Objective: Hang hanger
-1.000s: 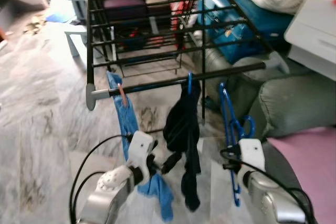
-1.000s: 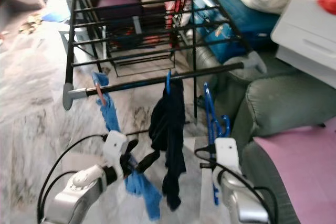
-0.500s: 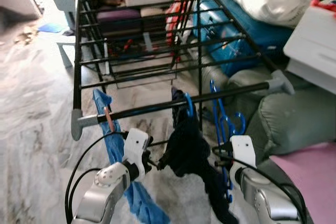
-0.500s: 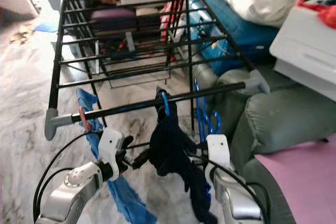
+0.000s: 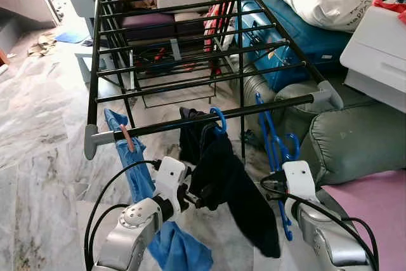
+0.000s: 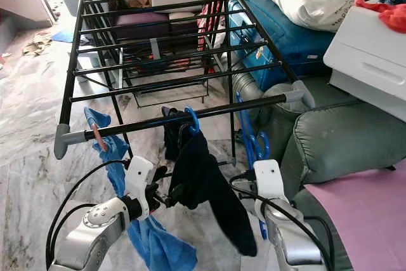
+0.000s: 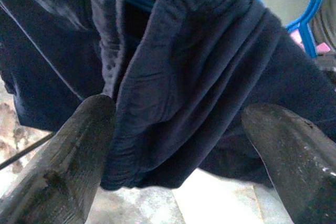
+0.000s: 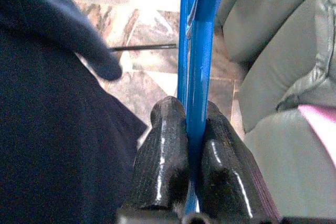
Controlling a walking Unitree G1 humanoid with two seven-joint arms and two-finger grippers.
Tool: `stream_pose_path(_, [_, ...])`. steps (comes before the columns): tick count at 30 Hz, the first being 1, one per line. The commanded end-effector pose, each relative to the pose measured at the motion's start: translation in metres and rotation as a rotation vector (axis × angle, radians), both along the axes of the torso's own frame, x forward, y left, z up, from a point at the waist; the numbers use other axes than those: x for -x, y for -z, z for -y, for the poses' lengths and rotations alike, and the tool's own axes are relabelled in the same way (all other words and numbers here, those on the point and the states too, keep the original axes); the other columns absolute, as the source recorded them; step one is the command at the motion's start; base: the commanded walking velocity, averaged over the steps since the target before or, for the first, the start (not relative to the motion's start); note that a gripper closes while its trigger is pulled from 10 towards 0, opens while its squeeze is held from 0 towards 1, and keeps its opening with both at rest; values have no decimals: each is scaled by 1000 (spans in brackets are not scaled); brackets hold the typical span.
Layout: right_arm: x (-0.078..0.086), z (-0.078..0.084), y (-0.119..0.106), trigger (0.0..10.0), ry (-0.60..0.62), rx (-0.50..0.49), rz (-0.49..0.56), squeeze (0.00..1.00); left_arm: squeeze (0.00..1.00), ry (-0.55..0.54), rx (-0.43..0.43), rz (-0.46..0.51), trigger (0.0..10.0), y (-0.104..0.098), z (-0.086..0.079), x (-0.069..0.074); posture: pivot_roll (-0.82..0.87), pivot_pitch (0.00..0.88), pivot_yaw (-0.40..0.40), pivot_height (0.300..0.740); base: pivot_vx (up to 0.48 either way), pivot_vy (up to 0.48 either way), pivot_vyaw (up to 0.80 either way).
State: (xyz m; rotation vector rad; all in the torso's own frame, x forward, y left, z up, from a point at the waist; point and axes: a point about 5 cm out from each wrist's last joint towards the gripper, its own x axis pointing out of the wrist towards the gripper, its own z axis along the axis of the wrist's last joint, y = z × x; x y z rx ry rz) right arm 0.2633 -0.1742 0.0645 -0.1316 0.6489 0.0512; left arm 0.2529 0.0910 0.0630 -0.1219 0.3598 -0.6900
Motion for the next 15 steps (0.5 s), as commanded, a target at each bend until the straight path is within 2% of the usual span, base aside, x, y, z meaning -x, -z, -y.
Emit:
stream_pose_path(1, [-8,-1,-9,10000,-30,-3,41,0,0,3,-14,-5,10000,1,-2,2,-78,76,47,740,0,0,0])
stream_pose_path(5, [-23,1,-21,10000,-60,4,69,0,0,5,-14,-8,10000,1,-2,2,-78,76,47,740,0,0,0])
stream_pose_path(6, [-32,2,-27,10000,-74,4,82,0,0,9,-15,-7,10000,1,-1,2,-78,76,47,740,0,0,0])
stream_pose_path(8, [-34,2,-29,10000,-78,4,85,0,0,10,-15,-7,10000,1,-1,2,-78,76,47,740,0,0,0])
stream_pose_path(9, [-42,1,-34,10000,-87,11,96,0,0,10,-17,-8,10000,1,-1,2,-76,79,48,740,0,0,0])
stream_pose_path(13, [-55,-5,-42,10000,-113,16,107,0,0,9,-19,-10,10000,1,-1,1,-73,79,45,740,0,0,0])
stream_pose_path(15, [-57,-6,-42,10000,-120,19,102,0,0,9,-19,-10,10000,1,-1,1,-73,79,45,740,0,0,0])
